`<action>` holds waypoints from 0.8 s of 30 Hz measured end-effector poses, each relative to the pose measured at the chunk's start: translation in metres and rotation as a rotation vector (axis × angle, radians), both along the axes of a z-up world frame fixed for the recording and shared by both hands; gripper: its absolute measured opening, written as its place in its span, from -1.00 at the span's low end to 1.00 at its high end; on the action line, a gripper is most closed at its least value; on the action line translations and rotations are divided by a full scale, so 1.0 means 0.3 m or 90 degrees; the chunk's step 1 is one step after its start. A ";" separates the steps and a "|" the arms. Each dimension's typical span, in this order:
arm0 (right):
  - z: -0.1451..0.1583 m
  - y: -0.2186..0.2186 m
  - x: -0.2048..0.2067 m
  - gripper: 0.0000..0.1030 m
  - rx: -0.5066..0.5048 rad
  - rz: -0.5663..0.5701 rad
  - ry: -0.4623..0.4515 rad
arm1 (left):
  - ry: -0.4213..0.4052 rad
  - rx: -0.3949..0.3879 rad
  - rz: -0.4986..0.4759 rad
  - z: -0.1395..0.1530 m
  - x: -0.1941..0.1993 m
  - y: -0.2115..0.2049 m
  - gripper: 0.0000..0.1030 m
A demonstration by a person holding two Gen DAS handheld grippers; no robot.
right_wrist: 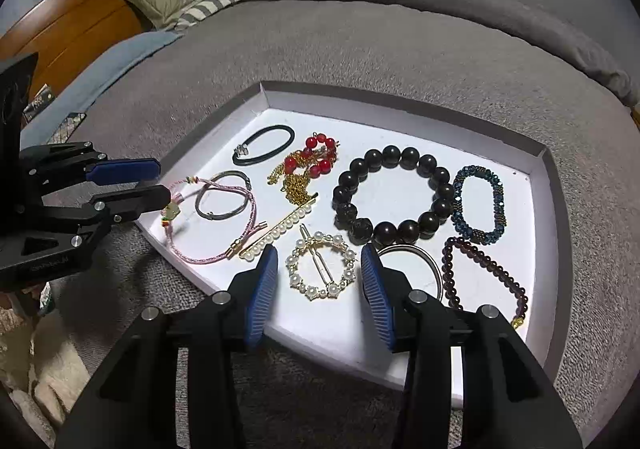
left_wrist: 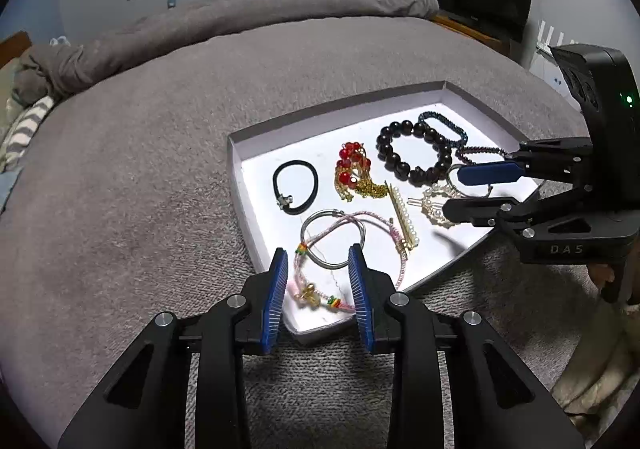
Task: Organize jewelry
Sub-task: 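Withdraw both tools up and away from the tray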
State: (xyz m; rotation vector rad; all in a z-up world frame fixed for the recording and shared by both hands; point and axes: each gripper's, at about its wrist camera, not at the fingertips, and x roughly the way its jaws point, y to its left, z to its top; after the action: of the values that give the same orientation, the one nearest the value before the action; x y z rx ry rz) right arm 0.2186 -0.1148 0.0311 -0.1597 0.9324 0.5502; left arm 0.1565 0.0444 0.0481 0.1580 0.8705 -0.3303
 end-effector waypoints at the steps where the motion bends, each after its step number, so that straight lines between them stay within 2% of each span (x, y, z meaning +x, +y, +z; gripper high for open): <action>1: 0.006 -0.005 -0.004 -0.07 0.002 -0.002 -0.002 | -0.003 -0.001 0.002 0.008 -0.004 0.002 -0.32; 3: 0.028 -0.021 -0.022 0.11 0.008 -0.008 -0.017 | -0.011 -0.003 0.004 0.029 -0.017 0.007 -0.24; 6: 0.068 -0.048 -0.062 0.12 0.019 -0.014 -0.038 | -0.027 -0.002 0.008 0.058 -0.041 0.007 0.04; 8: 0.091 -0.069 -0.093 0.21 0.027 -0.019 -0.052 | -0.038 0.000 0.008 0.076 -0.064 0.002 0.16; 10: 0.105 -0.088 -0.124 0.43 0.032 -0.025 -0.066 | -0.051 0.002 0.009 0.095 -0.097 -0.003 0.46; 12: 0.109 -0.117 -0.162 0.52 0.036 -0.037 -0.075 | -0.059 0.005 0.010 0.103 -0.123 -0.008 0.57; 19: 0.066 -0.192 -0.244 0.89 0.045 -0.086 -0.083 | -0.076 0.007 0.063 0.055 -0.201 -0.035 0.81; 24: -0.005 -0.226 -0.265 0.89 0.056 -0.132 -0.069 | -0.107 0.027 0.098 0.003 -0.243 -0.071 0.81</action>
State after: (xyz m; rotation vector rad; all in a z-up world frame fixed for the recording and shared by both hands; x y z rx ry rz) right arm 0.1389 -0.1827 0.0295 -0.0132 0.8074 0.3860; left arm 0.0835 0.0232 0.0491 0.1548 0.7191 -0.1523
